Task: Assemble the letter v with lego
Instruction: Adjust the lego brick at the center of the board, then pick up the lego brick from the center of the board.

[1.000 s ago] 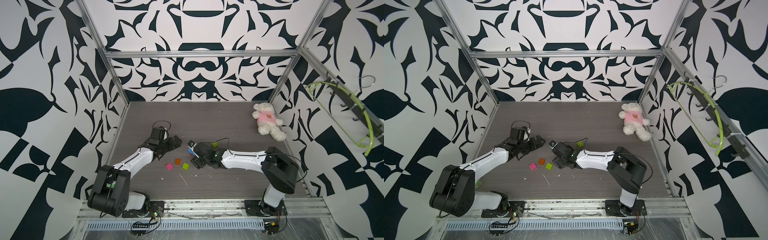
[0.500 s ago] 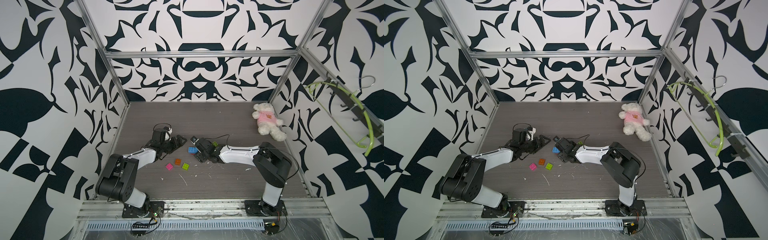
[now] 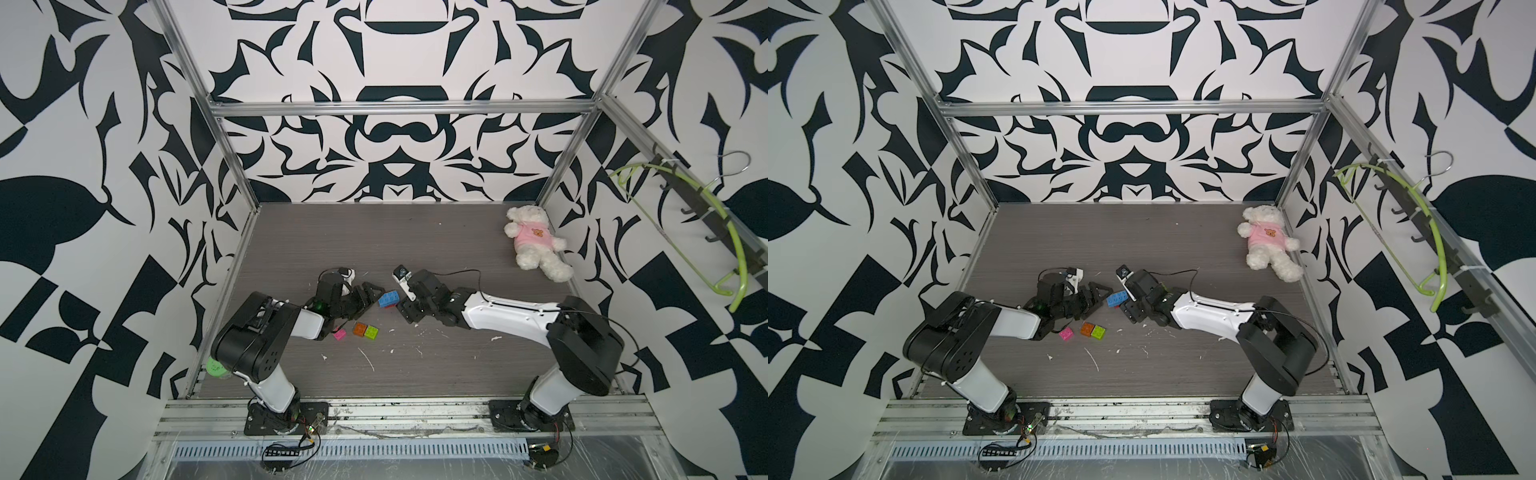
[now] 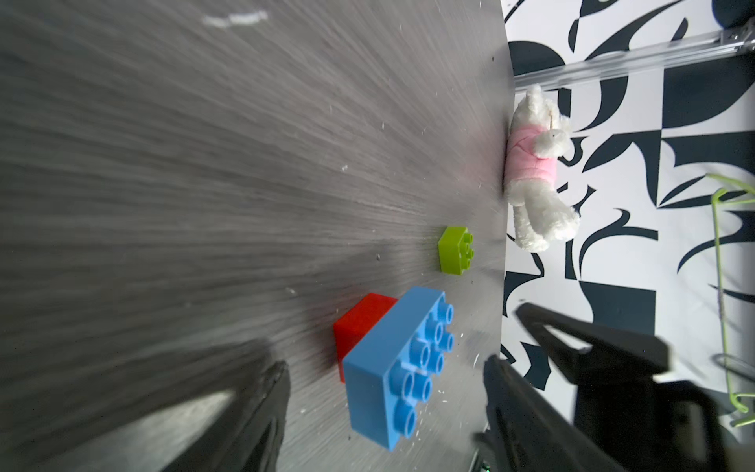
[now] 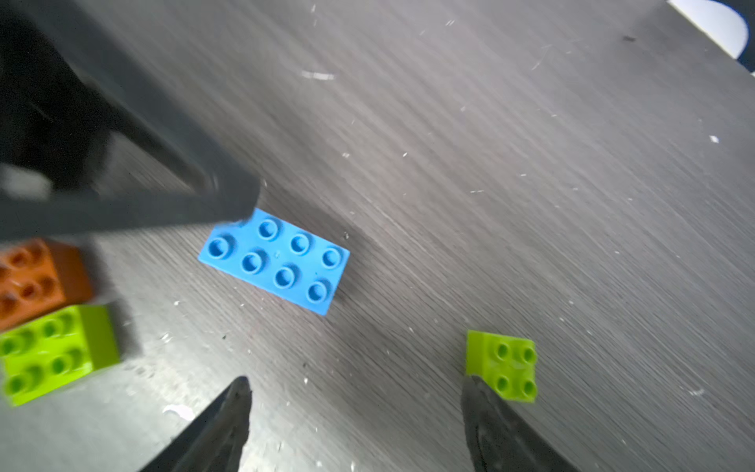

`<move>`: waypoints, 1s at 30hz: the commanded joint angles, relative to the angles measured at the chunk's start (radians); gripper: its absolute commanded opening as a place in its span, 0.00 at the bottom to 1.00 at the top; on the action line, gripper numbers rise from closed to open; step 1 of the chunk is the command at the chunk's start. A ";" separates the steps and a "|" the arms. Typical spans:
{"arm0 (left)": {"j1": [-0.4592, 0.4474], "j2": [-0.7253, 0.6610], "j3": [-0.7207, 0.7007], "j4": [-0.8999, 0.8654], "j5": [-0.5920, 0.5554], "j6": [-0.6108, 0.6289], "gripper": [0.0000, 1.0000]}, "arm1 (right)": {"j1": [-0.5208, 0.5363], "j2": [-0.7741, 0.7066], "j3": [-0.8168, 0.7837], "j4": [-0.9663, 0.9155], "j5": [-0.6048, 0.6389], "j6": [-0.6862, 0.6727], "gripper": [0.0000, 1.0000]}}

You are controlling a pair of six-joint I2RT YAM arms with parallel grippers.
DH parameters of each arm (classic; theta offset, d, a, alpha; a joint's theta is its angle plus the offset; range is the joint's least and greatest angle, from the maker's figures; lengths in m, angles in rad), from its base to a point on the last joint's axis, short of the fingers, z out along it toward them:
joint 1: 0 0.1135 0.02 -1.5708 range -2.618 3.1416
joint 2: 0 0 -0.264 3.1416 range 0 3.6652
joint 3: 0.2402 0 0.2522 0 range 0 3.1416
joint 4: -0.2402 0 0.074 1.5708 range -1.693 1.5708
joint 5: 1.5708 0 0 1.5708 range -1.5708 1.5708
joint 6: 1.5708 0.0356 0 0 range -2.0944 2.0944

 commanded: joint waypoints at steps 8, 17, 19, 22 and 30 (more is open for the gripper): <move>-0.034 0.320 -0.050 0.639 -0.053 -0.264 0.60 | -0.143 -0.195 -0.088 -0.041 -0.025 0.096 0.83; -0.053 0.327 -0.047 0.640 -0.087 -0.263 0.47 | -0.198 -0.168 -0.093 -0.047 -0.019 0.100 0.83; -0.053 0.327 -0.043 0.640 -0.081 -0.262 0.43 | -0.206 -0.157 -0.092 -0.040 -0.034 0.102 0.83; -0.053 0.348 -0.018 0.639 -0.059 -0.267 0.40 | -0.209 -0.136 -0.083 -0.040 -0.044 0.099 0.83; -0.054 0.346 -0.019 0.636 -0.062 -0.252 0.32 | -0.227 -0.051 -0.017 -0.082 -0.079 0.082 0.83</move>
